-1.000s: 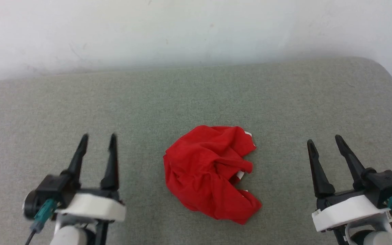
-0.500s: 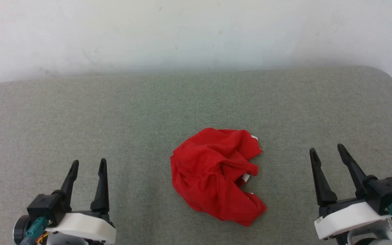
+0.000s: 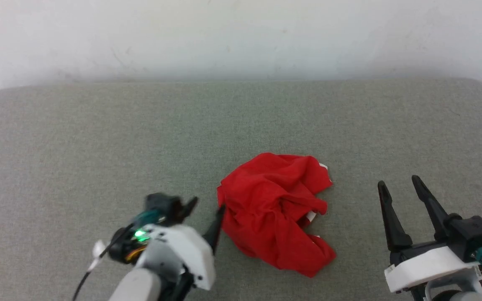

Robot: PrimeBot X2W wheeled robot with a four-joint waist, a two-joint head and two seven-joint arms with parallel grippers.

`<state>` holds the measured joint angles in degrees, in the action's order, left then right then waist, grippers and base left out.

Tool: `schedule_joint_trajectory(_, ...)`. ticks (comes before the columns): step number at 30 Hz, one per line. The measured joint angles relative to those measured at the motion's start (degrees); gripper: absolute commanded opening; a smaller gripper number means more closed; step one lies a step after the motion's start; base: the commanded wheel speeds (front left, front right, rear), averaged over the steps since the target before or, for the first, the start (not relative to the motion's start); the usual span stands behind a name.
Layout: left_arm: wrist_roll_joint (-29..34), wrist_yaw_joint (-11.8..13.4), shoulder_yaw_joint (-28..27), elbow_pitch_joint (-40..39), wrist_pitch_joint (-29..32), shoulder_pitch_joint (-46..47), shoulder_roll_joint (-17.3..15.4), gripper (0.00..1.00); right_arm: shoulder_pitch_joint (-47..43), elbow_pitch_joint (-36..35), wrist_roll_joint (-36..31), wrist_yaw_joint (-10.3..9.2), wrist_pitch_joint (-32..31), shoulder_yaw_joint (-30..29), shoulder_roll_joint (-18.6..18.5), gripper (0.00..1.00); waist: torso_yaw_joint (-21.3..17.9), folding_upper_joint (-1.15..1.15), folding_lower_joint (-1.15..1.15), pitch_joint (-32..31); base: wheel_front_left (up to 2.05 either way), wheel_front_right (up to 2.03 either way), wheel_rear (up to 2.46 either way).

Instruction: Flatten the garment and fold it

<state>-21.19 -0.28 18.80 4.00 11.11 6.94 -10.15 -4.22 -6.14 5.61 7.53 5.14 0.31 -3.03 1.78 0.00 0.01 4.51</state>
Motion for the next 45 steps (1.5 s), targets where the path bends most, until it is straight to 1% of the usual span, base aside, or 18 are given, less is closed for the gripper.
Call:
schedule_joint_trajectory(4,-0.18,-2.18,3.15,5.97,6.78,4.92,1.11,1.00,0.80,0.08,-0.02,0.00,0.10,0.09,-0.01,1.00,-0.62,0.00,-0.01,0.70,0.00,0.00,0.00)
schedule_joint_trajectory(11,0.11,-3.68,6.24,17.03,16.15,11.06,-0.03,1.00,1.70,1.56,0.60,0.00,0.71,-0.53,0.01,1.00,-3.12,0.00,0.00,1.97,0.00,0.00,0.00)
schedule_joint_trajectory(15,0.51,-4.78,8.08,20.00,20.98,14.16,-0.87,1.00,1.70,2.01,1.00,0.00,1.04,-0.97,0.00,1.00,-4.42,0.00,-0.01,2.53,0.00,0.00,0.00)
schedule_joint_trajectory(16,0.49,-4.81,8.31,20.26,21.45,14.55,-1.00,0.88,1.71,2.09,1.04,0.00,1.04,-0.92,0.00,1.00,-4.72,0.00,-0.01,2.62,0.00,0.00,0.00)
schedule_joint_trajectory(17,0.36,-5.08,8.39,20.39,21.68,14.72,-1.08,0.48,1.71,2.16,1.04,0.00,1.04,-0.89,0.00,1.00,-5.01,0.00,0.00,2.69,0.00,0.00,0.00)
schedule_joint_trajectory(18,0.21,-5.17,8.38,20.42,21.63,14.79,-1.14,0.23,1.71,2.23,1.11,0.00,1.12,-0.91,0.01,1.00,-5.24,0.00,-0.01,2.74,0.00,0.00,0.00)
schedule_joint_trajectory(19,0.11,-5.23,8.33,20.37,21.28,14.92,-1.26,0.00,1.71,2.26,1.22,0.00,1.14,-0.98,0.01,1.00,-5.39,0.00,-0.01,2.77,0.00,0.00,0.00)
schedule_joint_trajectory(21,0.48,-4.67,7.92,19.80,17.79,15.09,-1.29,0.00,1.71,2.35,1.51,0.00,1.23,-1.21,0.00,1.00,-5.42,0.00,0.00,2.73,0.00,0.00,0.00)
schedule_joint_trajectory(25,3.02,-1.68,5.80,16.64,8.15,17.33,-2.22,0.00,1.72,2.46,1.52,0.00,1.48,-1.19,0.01,1.00,-4.88,0.00,0.00,2.24,0.00,0.00,0.00)
schedule_joint_trajectory(27,3.98,-0.65,4.81,13.93,4.41,19.12,-2.71,0.00,1.72,2.57,1.52,0.00,1.51,-1.13,0.01,1.00,-4.57,0.00,0.00,1.96,0.00,0.00,0.00)
schedule_joint_trajectory(30,4.19,-0.34,4.35,8.08,1.13,19.95,-2.78,0.00,1.71,2.63,1.52,0.00,1.51,-1.24,0.01,1.00,-4.15,0.00,0.00,1.39,0.00,0.00,0.00)
schedule_joint_trajectory(33,4.79,-0.33,5.52,1.68,0.74,18.19,-3.25,0.00,1.58,2.59,1.52,0.00,1.47,-1.45,0.01,1.00,-3.82,0.00,0.00,0.73,0.00,0.00,0.00)
schedule_joint_trajectory(36,4.66,-0.15,8.03,-2.80,3.23,11.73,-3.63,0.00,1.41,2.43,1.52,0.00,1.45,-1.60,0.00,1.00,-3.54,0.00,-0.01,0.40,0.00,0.00,0.00)
schedule_joint_trajectory(40,3.90,-0.03,12.25,-4.12,6.80,1.40,-4.17,0.00,1.23,2.13,1.52,0.00,1.37,-1.77,0.00,1.00,-3.29,0.00,-0.01,0.33,0.00,0.00,0.00)
schedule_joint_trajectory(42,3.27,-0.30,14.72,-3.80,7.90,-2.57,-4.15,0.00,1.20,1.80,1.51,0.00,1.01,-1.81,0.00,1.00,-3.05,0.00,-0.01,0.28,0.00,0.00,0.00)
schedule_joint_trajectory(43,3.20,-0.93,16.05,-3.49,8.38,-3.90,-4.12,0.00,1.18,1.66,1.49,0.00,0.94,-1.83,0.01,1.00,-2.87,0.00,-0.01,0.26,0.00,0.00,0.00)
schedule_joint_trajectory(44,2.64,-1.58,17.13,-3.21,8.75,-4.96,-3.83,0.45,1.13,1.51,1.49,0.00,0.92,-1.85,0.02,1.00,-2.66,0.00,-0.01,0.25,0.00,0.00,0.00)
schedule_joint_trajectory(45,2.42,-2.07,17.95,-2.98,8.76,-5.62,-3.53,1.00,1.09,1.36,1.48,0.00,0.85,-1.82,0.01,1.00,-2.40,0.00,-0.01,0.30,0.00,0.00,0.00)
